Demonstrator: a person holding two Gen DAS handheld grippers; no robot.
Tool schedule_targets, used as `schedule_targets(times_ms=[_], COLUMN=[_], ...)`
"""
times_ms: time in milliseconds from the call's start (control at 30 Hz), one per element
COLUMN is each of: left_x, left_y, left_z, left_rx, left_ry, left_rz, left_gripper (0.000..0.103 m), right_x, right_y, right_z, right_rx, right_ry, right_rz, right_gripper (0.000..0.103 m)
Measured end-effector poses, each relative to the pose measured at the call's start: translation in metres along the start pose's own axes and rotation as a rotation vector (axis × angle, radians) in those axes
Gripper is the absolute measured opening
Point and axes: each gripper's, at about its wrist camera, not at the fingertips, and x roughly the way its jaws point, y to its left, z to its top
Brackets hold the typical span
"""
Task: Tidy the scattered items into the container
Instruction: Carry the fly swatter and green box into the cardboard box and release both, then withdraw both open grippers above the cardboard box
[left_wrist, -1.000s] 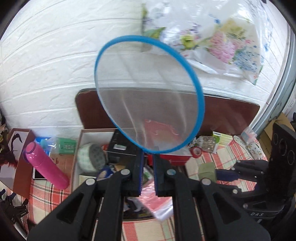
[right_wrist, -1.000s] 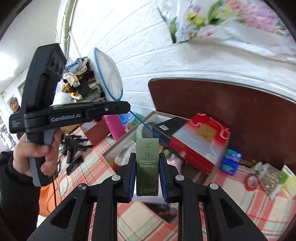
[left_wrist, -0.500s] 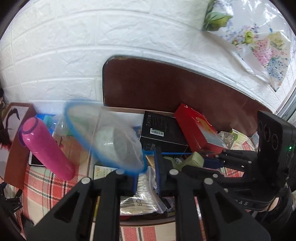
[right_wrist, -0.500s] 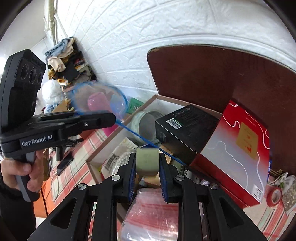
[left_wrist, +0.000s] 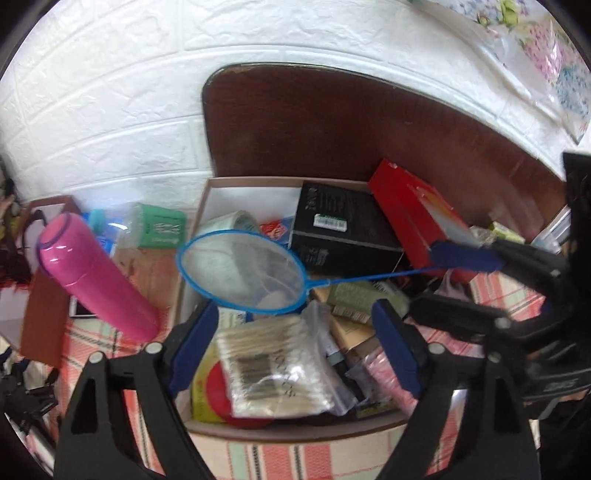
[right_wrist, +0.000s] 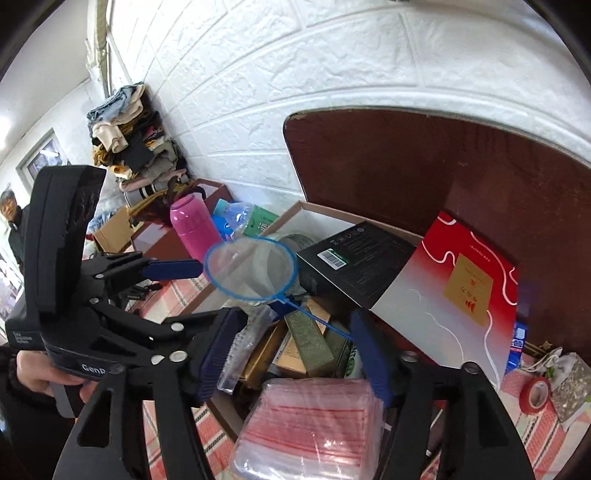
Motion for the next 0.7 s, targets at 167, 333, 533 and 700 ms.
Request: schedule_targets(times_ms=[167,333,533,700], left_x=[-0.017,-0.037,-0.055,-0.072], left_y=[-0.001,-0.009,-0.024,-0.032], left_z=[-0.011,-0.017,-0.025,-0.035], left_rx=[0.017,0.040,0.057,0.071], left_ry=[-0.029,-0.084,-0.110,-0.138], left_rz=[0.125,0.220,0.298,0.352], left_gripper=[0.103,0.103,0.103,0.103], right_x=[-0.023,-0.052,-0.076,-0.091], right_y=[0.011,0.019,0.029,0.031], right_z=[0.000,-0.004,-0.017,-0.029], right_rx=[0.003,-0.003,-0.031,-0.040], right_ry=[-0.032,-0.092,-0.107,-0.095], right_rz=[-0.007,-0.069,-0.198,-0.268], right_gripper=[0.088,0.103,0.103,0.103])
